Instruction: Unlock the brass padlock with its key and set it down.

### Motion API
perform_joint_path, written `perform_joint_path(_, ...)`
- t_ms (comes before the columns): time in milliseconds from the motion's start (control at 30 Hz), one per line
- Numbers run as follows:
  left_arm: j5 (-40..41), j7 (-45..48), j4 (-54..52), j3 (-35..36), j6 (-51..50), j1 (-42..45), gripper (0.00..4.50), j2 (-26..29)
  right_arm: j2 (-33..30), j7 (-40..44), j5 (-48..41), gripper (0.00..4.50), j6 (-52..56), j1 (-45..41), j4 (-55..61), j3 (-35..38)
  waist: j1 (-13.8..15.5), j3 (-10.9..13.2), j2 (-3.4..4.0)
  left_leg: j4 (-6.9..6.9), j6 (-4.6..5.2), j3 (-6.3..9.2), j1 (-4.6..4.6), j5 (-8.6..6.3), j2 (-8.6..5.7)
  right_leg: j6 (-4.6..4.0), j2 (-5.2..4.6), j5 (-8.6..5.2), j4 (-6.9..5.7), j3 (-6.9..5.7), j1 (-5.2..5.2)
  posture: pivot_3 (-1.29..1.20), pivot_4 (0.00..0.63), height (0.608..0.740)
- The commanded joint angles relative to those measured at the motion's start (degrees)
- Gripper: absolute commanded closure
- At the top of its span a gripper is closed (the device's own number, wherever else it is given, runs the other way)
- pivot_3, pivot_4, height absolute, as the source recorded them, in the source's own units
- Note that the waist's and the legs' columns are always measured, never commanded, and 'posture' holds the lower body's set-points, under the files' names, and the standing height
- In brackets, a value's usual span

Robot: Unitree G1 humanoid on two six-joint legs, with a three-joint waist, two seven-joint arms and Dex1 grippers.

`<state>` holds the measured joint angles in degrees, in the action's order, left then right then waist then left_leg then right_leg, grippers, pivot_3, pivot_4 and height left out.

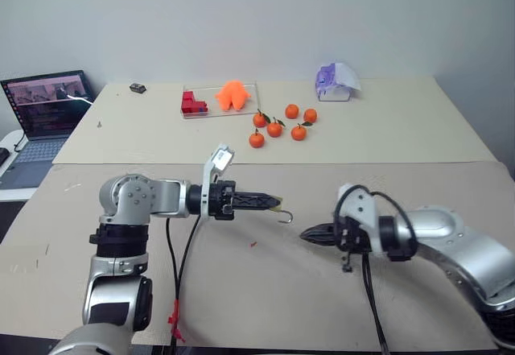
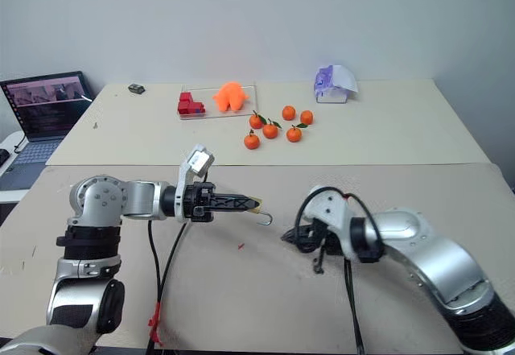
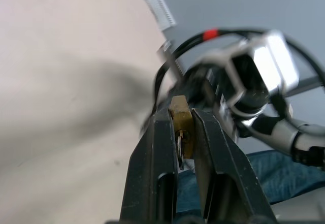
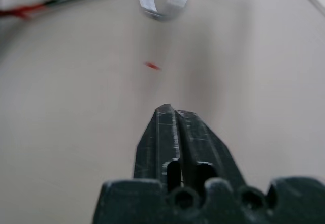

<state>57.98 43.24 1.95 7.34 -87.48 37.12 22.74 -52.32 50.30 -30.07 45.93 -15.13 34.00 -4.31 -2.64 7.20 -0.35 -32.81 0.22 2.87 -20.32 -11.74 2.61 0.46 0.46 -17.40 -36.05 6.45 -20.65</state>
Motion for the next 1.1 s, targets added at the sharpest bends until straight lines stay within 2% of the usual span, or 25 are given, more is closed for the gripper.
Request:
perform_joint_path(33, 0.22, 0.52, -1.88, -0.32, 1.43, -0.04, 4.46, 0.43, 1.3, 0.58, -4.97, 2.79, 0.84, -3.24, 3.22, 3.8, 0.01, 0.0, 0.01, 0.03, 0.0, 0.0, -0.02, 0.0, 0.01, 0.0, 0.01, 0.0, -0.01, 0.0, 0.02, 0.0, 0.15, 0.735)
perform_joint_path(67, 0.18, 0.59, -1.92, -0.42, 1.54, -0.2, 4.46, 0.55, 1.62, 0.4, -5.91, 2.64, 1.32, -3.88, 3.63, 4.09, 0.02, 0.0, 0.01, 0.05, 0.0, 0.01, -0.03, 0.0, 0.01, 0.0, 0.02, 0.0, 0.0, 0.0, 0.04, 0.0, 0.15, 0.735)
perform_joint_path(100, 0.12, 0.6, -1.99, -0.56, 1.62, -0.41, 4.46, 0.69, 1.93, 0.17, -7.26, 2.11, 2.06, -4.59, 4.22, 4.5, 0.03, -0.01, 0.01, 0.06, 0.0, 0.01, -0.03, 0.0, 0.01, 0.0, 0.02, 0.0, 0.01, 0.0, 0.06, 0.0, 0.15, 0.735)
perform_joint_path(300, 0.22, 0.15, -1.75, -0.47, 1.35, -1.07, 4.46, 1.05, 2.25, -0.92, -15.59, 0.09, 6.9, -6.91, 7.99, 6.08, 0.14, -0.01, 0.03, 0.04, -0.01, 0.03, -0.04, 0.0, 0.01, 0.0, 0.0, 0.0, 0.02, -0.01, 0.06, 0.0, 0.15, 0.735)
perform_joint_path(333, 0.18, 0.0, -1.69, -0.44, 1.23, -1.38, 4.46, 1.07, 2.01, -1.14, -17.53, 0.04, 8.03, -7.2, 8.98, 6.28, 0.15, -0.01, 0.03, 0.04, -0.01, 0.04, -0.03, 0.0, 0.01, 0.0, 0.0, 0.0, 0.02, -0.03, 0.06, 0.0, 0.15, 0.735)
perform_joint_path(500, -2.61, -4.53, -0.34, -2.16, 0.63, -3.94, 4.46, -1.58, 0.91, -3.66, -15.57, 0.04, 7.78, -8.03, 10.73, 4.62, 0.07, -0.04, 0.09, 0.05, 0.0, 0.01, -0.06, 0.0, 0.0, 0.0, -0.01, 0.0, 0.05, 0.02, 0.1, 0.0, 0.15, 0.735)
perform_joint_path(767, -8.29, -14.6, 4.18, -1.76, -1.46, -3.92, 4.46, -10.83, 2.04, -7.25, -15.6, 0.04, 7.33, -7.19, 11.5, 3.51, -0.02, -0.03, 0.07, 0.01, 0.0, 0.01, -0.15, 0.0, -0.02, 0.0, -0.02, 0.0, 0.05, 0.0, 0.16, 0.0, 0.15, 0.735)
perform_joint_path(967, -13.18, -19.07, 8.32, -1.61, -0.39, -3.97, 4.46, -12.67, 2.23, -8.6, -15.52, 0.04, 6.91, -6.68, 11.76, 3.75, 0.0, -0.05, 0.09, 0.02, -0.01, 0.01, -0.1, 0.01, -0.01, 0.0, 0.02, 0.0, 0.0, 0.05, 0.15, 0.0, 0.15, 0.735)
perform_joint_path(1033, -13.73, -19.44, 9.17, -1.0, -0.69, -4.24, 3.46, -13.06, 2.18, -8.74, -15.3, 0.0, 6.47, -6.13, 11.75, 3.92, 0.05, -0.05, 0.09, 0.02, -0.01, 0.02, -0.09, 0.01, -0.02, 0.0, 0.02, 0.0, 0.01, 0.04, 0.17, 0.0, 0.15, 0.735)
perform_joint_path(1100, -13.95, -19.52, 9.45, -0.18, -1.21, -4.18, 2.91, -13.38, 2.17, -8.82, -15.07, 0.0, 6.17, -5.81, 11.73, 3.84, 0.1, -0.05, 0.1, 0.02, -0.01, 0.02, -0.1, 0.0, -0.02, 0.0, 0.02, 0.0, 0.01, 0.03, 0.16, 0.0, 0.15, 0.735)
